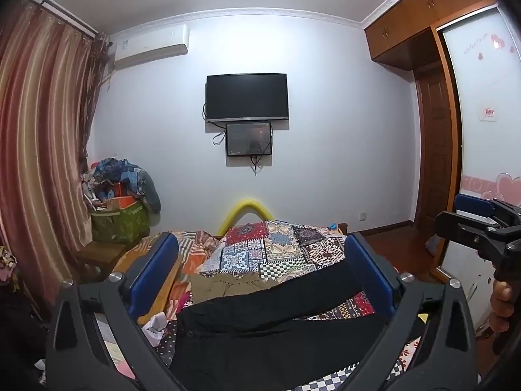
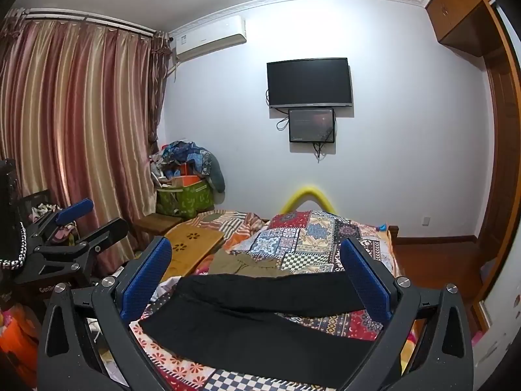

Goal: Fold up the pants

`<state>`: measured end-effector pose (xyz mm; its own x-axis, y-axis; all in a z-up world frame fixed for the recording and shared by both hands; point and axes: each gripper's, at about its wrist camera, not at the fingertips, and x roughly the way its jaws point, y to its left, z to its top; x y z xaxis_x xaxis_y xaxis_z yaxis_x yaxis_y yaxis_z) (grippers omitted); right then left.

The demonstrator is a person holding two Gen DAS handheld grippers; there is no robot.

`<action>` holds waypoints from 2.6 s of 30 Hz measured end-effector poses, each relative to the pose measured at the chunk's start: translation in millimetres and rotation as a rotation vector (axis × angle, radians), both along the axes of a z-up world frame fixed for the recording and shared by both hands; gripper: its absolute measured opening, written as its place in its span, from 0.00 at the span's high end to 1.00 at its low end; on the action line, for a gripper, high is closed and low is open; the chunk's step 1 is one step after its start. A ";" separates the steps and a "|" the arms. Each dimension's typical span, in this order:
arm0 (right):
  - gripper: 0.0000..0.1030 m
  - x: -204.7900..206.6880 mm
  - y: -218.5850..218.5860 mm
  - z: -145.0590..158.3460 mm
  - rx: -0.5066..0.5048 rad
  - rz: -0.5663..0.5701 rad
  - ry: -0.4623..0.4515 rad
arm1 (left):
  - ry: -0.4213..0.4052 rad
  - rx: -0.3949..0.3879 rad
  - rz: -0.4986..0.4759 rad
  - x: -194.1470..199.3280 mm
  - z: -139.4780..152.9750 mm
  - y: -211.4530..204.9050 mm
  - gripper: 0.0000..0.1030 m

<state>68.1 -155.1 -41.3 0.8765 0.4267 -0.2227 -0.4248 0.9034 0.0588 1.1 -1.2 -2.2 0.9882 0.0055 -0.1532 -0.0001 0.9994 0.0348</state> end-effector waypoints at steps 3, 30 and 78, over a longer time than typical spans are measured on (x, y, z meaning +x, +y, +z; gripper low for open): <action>0.00 1.5 1.4 0.2 -0.005 -0.002 -0.001 | -0.009 0.005 0.002 -3.1 -3.4 -2.1 0.00; 0.00 1.9 1.5 -3.5 -0.005 0.001 0.000 | -0.011 -0.018 0.004 -1.3 -2.4 1.1 0.00; 0.00 56.5 -19.0 -44.0 -0.070 -0.044 0.102 | 0.109 -0.025 0.044 66.3 -36.4 40.9 0.00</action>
